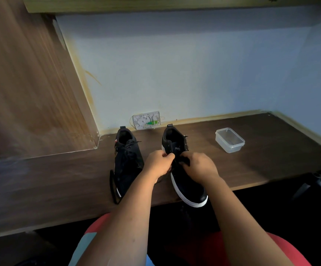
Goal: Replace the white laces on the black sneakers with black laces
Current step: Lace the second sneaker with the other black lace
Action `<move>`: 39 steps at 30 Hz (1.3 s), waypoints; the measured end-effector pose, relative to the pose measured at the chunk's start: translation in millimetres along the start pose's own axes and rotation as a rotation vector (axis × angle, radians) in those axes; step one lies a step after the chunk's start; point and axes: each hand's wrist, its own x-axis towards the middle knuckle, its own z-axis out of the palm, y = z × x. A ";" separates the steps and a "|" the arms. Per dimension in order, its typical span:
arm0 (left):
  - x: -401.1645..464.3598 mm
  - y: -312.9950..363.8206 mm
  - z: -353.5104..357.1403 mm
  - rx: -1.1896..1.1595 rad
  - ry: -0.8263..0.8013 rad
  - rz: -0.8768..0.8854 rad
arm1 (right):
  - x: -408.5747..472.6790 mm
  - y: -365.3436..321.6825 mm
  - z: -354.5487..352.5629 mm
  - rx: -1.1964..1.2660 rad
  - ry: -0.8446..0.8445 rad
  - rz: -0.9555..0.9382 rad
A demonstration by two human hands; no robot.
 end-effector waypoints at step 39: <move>-51.1 46.9 -78.2 -0.477 -0.382 0.194 | -6.6 -54.3 -17.5 0.763 0.085 -0.230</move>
